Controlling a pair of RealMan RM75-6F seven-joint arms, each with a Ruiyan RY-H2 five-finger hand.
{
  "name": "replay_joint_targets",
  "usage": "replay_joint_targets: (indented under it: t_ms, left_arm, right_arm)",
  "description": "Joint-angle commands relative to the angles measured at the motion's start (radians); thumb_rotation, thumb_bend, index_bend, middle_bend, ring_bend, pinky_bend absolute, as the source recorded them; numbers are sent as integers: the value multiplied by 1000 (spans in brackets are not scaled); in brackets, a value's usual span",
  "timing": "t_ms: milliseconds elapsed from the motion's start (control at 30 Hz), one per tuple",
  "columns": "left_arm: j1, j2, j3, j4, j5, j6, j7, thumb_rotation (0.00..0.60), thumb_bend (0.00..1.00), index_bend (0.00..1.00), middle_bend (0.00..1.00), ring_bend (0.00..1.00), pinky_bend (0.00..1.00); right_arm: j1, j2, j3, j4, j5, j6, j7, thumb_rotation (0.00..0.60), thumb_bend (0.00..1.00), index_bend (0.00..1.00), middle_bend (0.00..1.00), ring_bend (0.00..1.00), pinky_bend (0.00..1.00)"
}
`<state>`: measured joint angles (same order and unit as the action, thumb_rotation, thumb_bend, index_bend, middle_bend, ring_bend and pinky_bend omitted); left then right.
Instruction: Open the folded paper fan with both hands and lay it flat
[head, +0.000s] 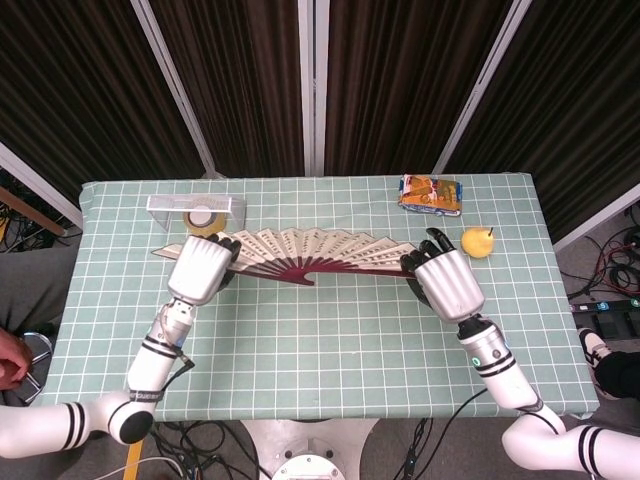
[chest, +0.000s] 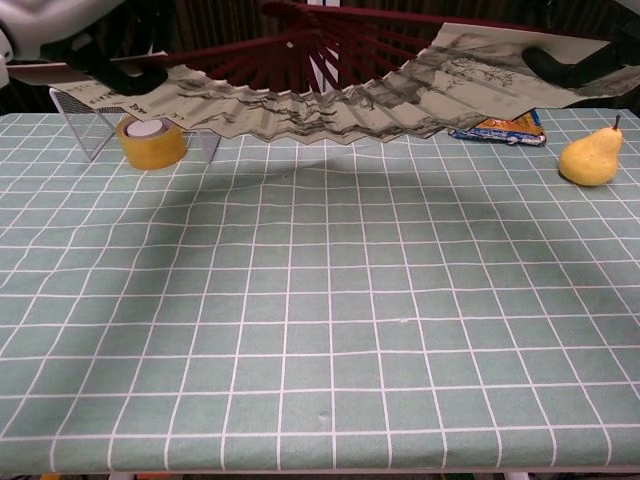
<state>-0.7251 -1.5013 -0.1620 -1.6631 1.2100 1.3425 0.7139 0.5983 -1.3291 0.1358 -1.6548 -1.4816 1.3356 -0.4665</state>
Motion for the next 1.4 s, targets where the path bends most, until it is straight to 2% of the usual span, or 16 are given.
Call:
replay_joint_targets:
  t_ms: [33,367,600,733,833,967,1033,1133,1200,1267,1333,1400]
  left_arm:
    - [6,-33,17,29,18,10,28,600,379,585,673,639,816]
    - [25,-139,27,113,49,55,117,600,375,585,668,639,819]
    - [21,-214,40,215,84,39,134,600,372,570,653,636,817]
    - [15,-259,31,275,81,18,141,600,372,557,639,632,813]
    - [16,-292,20,306,56,0,148,600,372,537,621,622,811]
    - [26,-334,23,342,43,-8,157,600,358,441,569,571,796]
    - [32,-349,24,348,30,-18,158,600,335,388,527,516,762]
    - [39,-364,22,345,10,-32,167,600,254,290,420,382,659]
    - [40,-369,22,341,3,-43,169,600,185,240,345,291,568]
    - [41,-371,22,334,-3,-56,170,600,102,179,261,193,446]
    - [41,-369,21,327,-3,-66,162,600,44,138,202,130,375]
    - [41,-366,23,321,2,-74,156,600,8,117,169,93,333]
  right_arm:
    - [-17,-12,-14,29,-29,23,-36,600,680,858,631,410,212]
    - [-59,-76,-50,173,-154,115,-152,600,680,856,631,408,113]
    - [-82,-146,-72,307,-212,150,-153,600,679,856,630,408,72]
    - [-93,-195,-75,393,-222,159,-153,600,657,841,628,407,33]
    - [-104,-230,-75,448,-214,161,-143,600,651,826,622,402,6]
    - [-120,-272,-83,512,-214,166,-137,600,645,794,616,388,0]
    - [-126,-288,-81,529,-208,164,-138,600,633,751,606,353,0]
    - [-135,-308,-80,550,-199,163,-131,600,628,686,564,306,0]
    - [-141,-317,-80,561,-190,158,-122,600,623,640,528,272,0]
    - [-154,-322,-86,570,-181,151,-116,600,612,554,466,218,0]
    - [-170,-321,-96,565,-166,136,-115,600,579,392,356,133,0]
    - [-192,-315,-103,535,-136,114,-126,600,472,176,193,36,0]
